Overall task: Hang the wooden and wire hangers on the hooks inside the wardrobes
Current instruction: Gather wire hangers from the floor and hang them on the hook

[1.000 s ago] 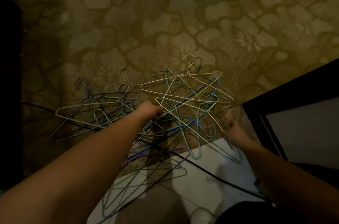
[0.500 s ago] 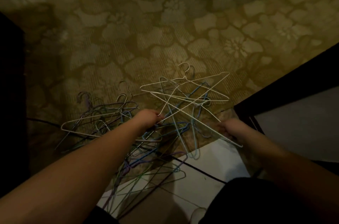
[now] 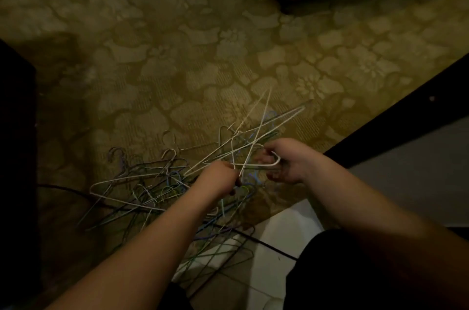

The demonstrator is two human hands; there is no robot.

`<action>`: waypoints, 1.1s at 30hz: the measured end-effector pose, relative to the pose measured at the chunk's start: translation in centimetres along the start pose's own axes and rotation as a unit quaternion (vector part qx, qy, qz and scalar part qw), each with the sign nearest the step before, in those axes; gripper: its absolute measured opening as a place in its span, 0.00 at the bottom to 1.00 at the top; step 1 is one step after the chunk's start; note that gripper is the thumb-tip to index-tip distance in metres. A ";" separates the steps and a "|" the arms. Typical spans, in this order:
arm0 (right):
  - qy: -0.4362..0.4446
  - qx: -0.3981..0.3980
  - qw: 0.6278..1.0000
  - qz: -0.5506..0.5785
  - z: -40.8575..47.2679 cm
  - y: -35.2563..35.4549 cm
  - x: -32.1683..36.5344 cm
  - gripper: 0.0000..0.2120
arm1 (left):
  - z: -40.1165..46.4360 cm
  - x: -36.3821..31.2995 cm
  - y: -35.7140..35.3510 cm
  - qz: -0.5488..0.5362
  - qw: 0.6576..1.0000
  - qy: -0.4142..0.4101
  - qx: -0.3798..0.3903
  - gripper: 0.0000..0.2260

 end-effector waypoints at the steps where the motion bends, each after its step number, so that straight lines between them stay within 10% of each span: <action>1: 0.008 -0.001 1.000 0.002 0.0 -1.0 0.0 0.17 | -0.1 -0.1 0.2 0.024 1.000 -0.007 -0.008 0.11; 12: 0.025 0.001 1.000 0.013 -0.4 -1.7 0.1 0.13 | -1.9 -1.3 0.6 0.206 0.973 -0.104 0.005 0.17; 17: 0.129 -0.016 0.988 -0.085 -1.4 -2.0 1.5 0.10 | 0.4 -2.3 6.5 0.071 0.985 -0.085 -0.133 0.17; 25: 0.274 0.029 0.904 -0.328 -4.3 -5.5 1.3 0.07 | 3.4 1.6 3.9 -0.128 0.988 0.058 -0.062 0.42; 33: 0.273 0.131 0.920 -0.248 -4.7 -6.5 1.1 0.05 | 6.4 7.6 3.8 -0.266 0.936 0.206 -0.103 0.37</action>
Point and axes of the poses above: each hand's wrist, its own z-axis towards the middle knuckle, its own y-axis out of the back of the hand, x = y × z, the point moved 9 cm from there along z, towards the middle knuckle, and after that the axes turned 15 degrees about -x, right-handed, at the moved point
